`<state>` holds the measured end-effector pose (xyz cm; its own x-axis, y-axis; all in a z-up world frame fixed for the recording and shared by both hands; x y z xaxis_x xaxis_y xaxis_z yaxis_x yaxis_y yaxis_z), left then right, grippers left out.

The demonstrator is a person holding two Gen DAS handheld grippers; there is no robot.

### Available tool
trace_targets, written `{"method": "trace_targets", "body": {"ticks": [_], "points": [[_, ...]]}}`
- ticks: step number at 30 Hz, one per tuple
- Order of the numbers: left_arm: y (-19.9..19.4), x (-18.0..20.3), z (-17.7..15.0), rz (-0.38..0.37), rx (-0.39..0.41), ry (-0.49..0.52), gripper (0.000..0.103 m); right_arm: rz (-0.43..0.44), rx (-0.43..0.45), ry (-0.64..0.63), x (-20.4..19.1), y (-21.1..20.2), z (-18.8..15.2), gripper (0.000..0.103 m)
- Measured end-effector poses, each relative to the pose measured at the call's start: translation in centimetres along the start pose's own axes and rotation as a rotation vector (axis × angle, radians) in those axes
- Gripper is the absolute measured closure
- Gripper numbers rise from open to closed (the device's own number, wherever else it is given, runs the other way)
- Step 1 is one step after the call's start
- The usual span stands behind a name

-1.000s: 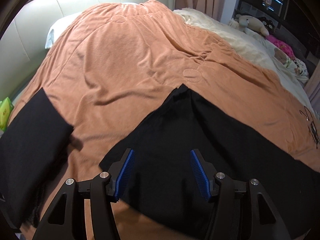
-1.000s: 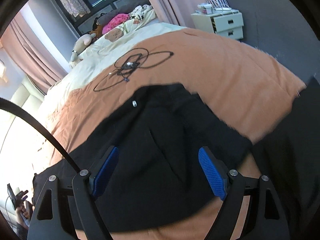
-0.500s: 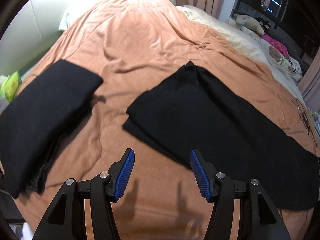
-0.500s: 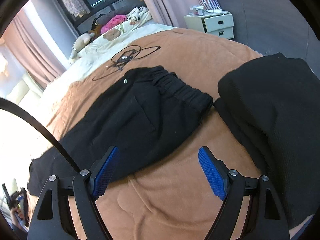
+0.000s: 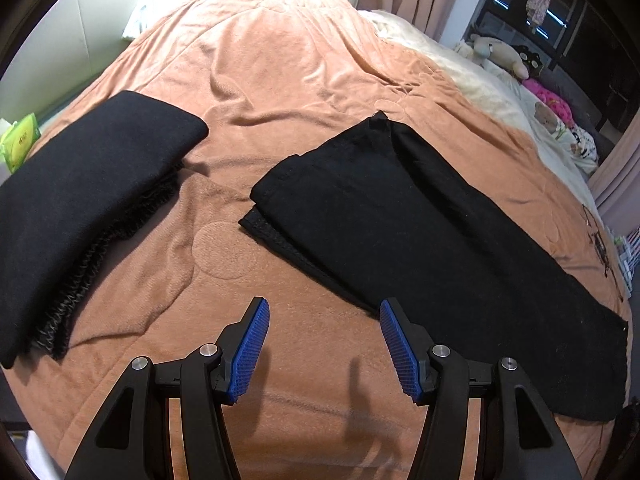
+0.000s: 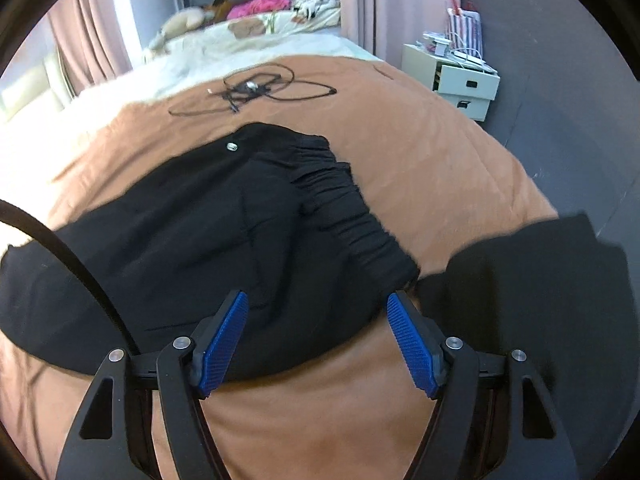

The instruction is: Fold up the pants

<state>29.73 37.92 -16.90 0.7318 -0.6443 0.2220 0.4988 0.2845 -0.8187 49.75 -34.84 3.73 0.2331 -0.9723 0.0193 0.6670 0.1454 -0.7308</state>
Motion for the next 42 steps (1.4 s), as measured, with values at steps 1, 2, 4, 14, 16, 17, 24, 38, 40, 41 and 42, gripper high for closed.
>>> {"method": "trace_targets", "body": {"ticks": [1,2,4,14,16,17,24,38,40,41,42], "points": [[0.1,0.0,0.0,-0.001,-0.002,-0.007,0.043,-0.017,-0.015,-0.016,0.0,0.6,0.4,0.031],[0.1,0.0,-0.1,0.000,-0.004,-0.009,0.043,-0.049,-0.040,-0.035,-0.1,1.4,0.9,0.031],[0.3,0.2,-0.1,0.002,-0.007,-0.003,0.043,-0.086,-0.085,-0.068,-0.1,2.8,1.8,0.031],[0.5,0.4,0.3,-0.041,-0.006,-0.038,0.043,-0.127,-0.269,-0.289,-2.5,8.6,3.5,0.031],[0.8,0.2,0.4,-0.055,-0.014,-0.066,0.043,-0.138,-0.273,-0.325,-3.1,9.1,3.1,0.032],[0.8,0.2,0.4,-0.062,-0.015,-0.078,0.043,-0.130,-0.275,-0.328,-3.3,9.3,2.8,0.036],[2.2,-0.3,0.3,-0.114,-0.042,-0.163,0.043,-0.183,-0.302,-0.382,-4.8,9.0,1.4,0.098],[5.5,1.7,1.0,-0.104,-0.053,-0.169,0.079,-0.202,-0.329,-0.330,-4.3,6.3,-1.2,0.103],[5.9,1.6,1.1,-0.080,-0.051,-0.176,0.099,-0.223,-0.347,-0.337,-4.3,7.5,-2.3,0.103],[5.9,1.5,1.1,-0.085,-0.050,-0.188,0.099,-0.270,-0.358,-0.347,-4.2,8.2,-2.7,0.103],[5.7,1.3,1.1,-0.087,-0.044,-0.201,0.100,-0.282,-0.359,-0.355,-4.2,8.6,-3.1,0.103]]}}
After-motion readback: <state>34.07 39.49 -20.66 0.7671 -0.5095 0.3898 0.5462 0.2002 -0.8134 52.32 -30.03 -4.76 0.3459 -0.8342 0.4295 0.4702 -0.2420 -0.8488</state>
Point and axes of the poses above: each gripper's, at about its wrist camera, not at the fingertips, and y roughly the way its jaws point, x to its right, z to its top, the point moved 2 cm from there along y, roughly the way its jaws point, and after that the axes turned 2 degrees about z, right-handed, at the moved point
